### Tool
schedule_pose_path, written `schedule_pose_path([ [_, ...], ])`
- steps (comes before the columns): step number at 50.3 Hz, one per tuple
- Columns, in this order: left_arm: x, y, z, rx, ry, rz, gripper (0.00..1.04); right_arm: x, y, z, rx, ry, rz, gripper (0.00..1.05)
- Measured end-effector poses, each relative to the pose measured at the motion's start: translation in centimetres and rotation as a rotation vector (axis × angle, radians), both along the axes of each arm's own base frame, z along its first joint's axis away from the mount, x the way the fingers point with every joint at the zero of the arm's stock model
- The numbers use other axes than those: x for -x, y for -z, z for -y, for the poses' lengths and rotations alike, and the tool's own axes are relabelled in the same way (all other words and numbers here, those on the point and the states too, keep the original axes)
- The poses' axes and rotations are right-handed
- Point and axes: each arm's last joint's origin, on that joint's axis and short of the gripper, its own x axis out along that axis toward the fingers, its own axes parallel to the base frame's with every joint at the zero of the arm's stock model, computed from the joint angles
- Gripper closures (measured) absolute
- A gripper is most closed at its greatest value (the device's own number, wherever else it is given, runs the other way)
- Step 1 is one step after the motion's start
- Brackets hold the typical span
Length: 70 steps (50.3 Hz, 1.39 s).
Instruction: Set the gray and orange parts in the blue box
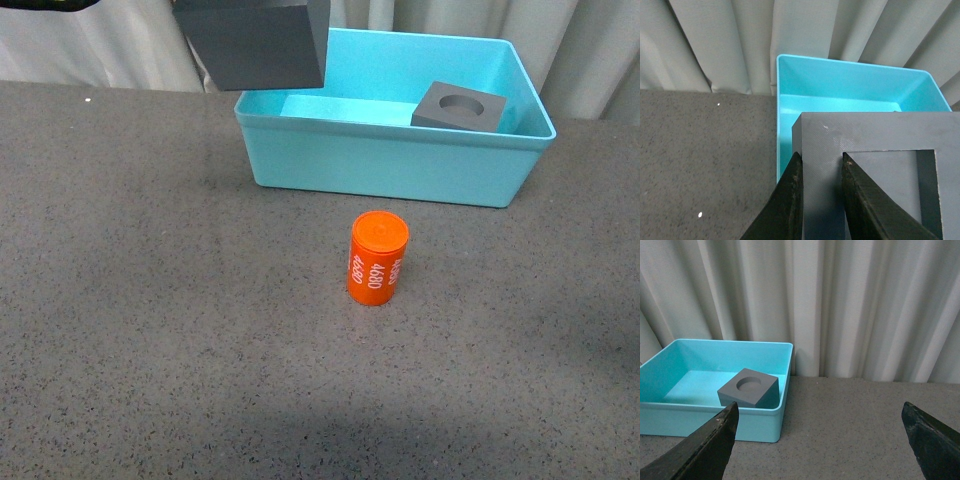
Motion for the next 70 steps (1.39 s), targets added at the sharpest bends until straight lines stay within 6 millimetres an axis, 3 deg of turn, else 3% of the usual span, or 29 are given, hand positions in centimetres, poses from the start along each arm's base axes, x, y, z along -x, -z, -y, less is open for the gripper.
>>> schedule_pose_path([
  [13,-7.3,2.2,1.6,-0.022,0.006,-0.019,0.88,0.0,0.0,0.0,0.0,0.0,0.0,0.1],
  [19,-9.2,3.2,2.1,-0.033,0.016,-0.049,0.88,0.0,0.0,0.0,0.0,0.0,0.0,0.1],
  [38,-11.2,7.0,2.8,-0.044,0.014,-0.159,0.88,0.0,0.0,0.0,0.0,0.0,0.0,0.1],
  [66,-12.1,8.7,3.3,-0.102,-0.015,-0.24,0.88,0.0,0.0,0.0,0.0,0.0,0.0,0.1],
  [70,-12.1,8.8,3.3,-0.097,-0.024,-0.259,0.72,0.0,0.0,0.0,0.0,0.0,0.0,0.1],
])
